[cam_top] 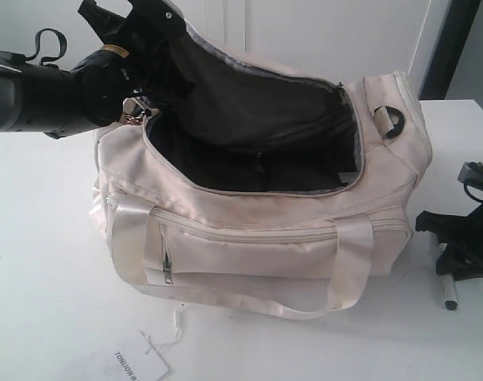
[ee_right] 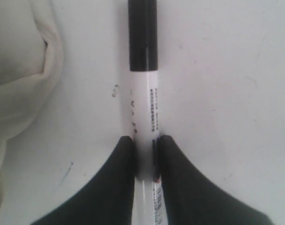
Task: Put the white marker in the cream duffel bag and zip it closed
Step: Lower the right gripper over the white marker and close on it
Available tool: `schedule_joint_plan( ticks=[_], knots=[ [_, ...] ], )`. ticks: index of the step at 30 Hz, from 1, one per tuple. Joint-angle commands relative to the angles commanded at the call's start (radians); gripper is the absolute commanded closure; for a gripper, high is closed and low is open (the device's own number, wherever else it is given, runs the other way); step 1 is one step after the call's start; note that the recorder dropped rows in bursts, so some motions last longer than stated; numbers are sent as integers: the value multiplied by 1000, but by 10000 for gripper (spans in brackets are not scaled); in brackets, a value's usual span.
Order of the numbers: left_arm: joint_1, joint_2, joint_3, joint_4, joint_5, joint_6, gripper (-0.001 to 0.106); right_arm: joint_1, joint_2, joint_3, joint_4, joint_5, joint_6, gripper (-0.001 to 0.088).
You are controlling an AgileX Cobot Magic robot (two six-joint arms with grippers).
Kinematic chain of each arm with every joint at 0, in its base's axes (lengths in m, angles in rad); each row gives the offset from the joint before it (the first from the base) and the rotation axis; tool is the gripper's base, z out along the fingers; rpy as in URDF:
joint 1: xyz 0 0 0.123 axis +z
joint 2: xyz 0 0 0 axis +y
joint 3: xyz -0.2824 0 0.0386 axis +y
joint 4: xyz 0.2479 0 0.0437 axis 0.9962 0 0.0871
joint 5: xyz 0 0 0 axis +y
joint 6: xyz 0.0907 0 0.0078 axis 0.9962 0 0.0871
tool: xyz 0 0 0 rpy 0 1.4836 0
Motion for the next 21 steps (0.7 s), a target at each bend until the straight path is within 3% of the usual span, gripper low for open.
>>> schedule_joint_plan(
  ticks=[2,21],
  knots=[
    [0,0,0,0,0,0,1053,0,0,0,0,0,5,868],
    [0,0,0,0,0,0,1053,0,-167,0,-38,7,54,868]
  ],
)
